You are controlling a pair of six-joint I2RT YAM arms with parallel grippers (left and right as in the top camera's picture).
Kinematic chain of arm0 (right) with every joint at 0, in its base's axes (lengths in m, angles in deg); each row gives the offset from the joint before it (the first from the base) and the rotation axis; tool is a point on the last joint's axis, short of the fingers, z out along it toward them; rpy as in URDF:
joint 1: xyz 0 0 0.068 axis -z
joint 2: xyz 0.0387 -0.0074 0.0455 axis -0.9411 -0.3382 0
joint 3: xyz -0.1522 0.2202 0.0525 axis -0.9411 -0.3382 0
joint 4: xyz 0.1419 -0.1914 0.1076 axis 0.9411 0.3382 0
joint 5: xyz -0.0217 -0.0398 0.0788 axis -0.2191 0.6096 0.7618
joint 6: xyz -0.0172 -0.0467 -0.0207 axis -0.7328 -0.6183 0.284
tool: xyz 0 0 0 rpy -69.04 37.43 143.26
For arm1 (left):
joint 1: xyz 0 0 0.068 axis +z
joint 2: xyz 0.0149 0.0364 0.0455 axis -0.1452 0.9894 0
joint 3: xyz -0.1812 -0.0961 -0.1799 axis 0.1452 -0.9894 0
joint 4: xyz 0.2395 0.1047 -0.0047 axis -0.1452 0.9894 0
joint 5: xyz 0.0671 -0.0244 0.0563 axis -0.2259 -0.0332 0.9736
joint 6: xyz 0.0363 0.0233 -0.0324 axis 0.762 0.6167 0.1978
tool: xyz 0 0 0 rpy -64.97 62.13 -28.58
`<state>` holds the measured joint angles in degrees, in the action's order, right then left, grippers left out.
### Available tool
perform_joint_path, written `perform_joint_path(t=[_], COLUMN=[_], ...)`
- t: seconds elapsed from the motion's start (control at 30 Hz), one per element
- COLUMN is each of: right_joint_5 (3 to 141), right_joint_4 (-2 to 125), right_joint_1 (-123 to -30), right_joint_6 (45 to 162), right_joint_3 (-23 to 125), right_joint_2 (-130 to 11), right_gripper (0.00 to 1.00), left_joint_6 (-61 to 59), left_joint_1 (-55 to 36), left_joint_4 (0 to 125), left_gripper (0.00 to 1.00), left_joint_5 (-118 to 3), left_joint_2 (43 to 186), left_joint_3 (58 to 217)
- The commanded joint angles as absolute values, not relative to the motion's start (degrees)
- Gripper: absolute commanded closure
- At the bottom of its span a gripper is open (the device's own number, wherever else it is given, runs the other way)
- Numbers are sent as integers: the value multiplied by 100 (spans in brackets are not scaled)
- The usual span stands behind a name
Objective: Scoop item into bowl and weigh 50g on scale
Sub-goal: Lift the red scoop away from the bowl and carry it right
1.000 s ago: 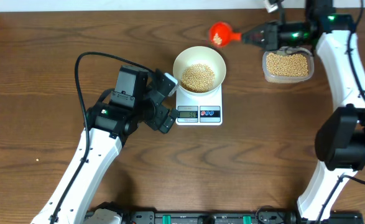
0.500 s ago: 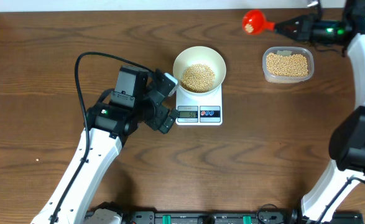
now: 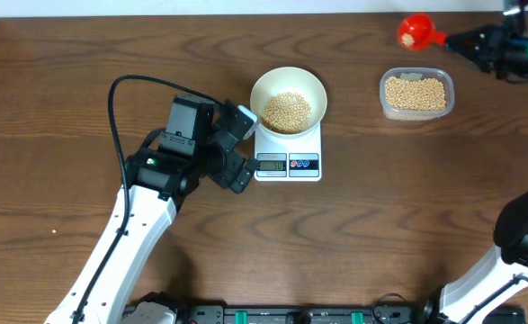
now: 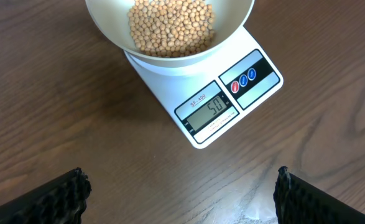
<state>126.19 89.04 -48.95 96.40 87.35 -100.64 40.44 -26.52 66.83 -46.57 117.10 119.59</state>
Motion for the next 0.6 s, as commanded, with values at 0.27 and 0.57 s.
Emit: perform_joint_path(t=[0.27, 0.57], right_joint_5=[12571, 12020], right_joint_4=[9094, 9680], right_joint_1=[-4454, -4439], right_joint_6=[9522, 9260], right_joint_3=[8772, 8772], right_joint_2=[-9963, -9963], right_gripper=[99, 99], left_joint_6=[4136, 4136], left_joint_1=[-2648, -2648], left_joint_4=[6700, 6700], left_gripper=[3, 4], left_joint_5=[-4744, -4744], left_joint_2=[11754, 11754], left_joint_3=[11988, 11988])
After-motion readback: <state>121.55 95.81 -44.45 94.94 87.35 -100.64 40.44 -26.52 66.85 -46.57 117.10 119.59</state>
